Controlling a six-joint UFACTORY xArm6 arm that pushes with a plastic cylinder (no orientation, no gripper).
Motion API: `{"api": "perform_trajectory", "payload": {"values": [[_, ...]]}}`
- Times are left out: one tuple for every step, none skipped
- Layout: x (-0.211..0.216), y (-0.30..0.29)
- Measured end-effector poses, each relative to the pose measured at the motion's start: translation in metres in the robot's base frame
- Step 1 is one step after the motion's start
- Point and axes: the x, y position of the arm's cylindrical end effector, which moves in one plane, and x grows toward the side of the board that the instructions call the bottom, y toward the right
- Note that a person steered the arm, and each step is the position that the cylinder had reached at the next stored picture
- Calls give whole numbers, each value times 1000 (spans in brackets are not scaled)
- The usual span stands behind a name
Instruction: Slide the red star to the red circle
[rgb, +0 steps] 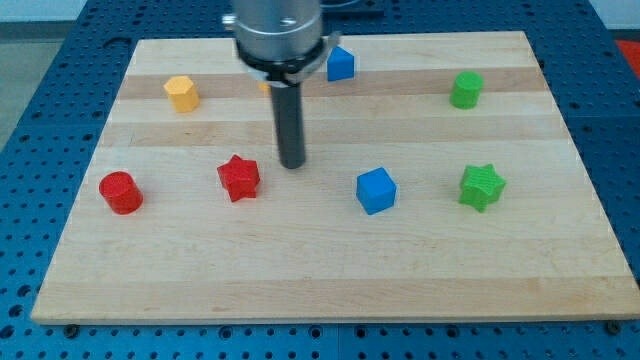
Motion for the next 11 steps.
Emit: {"api": "perform_trajectory", "payload": {"values": [[16, -40], [22, -77], [22, -46], [24, 23], [50, 45], [75, 29], [70, -8], [57, -29], [51, -51], [51, -81], [51, -99]]}}
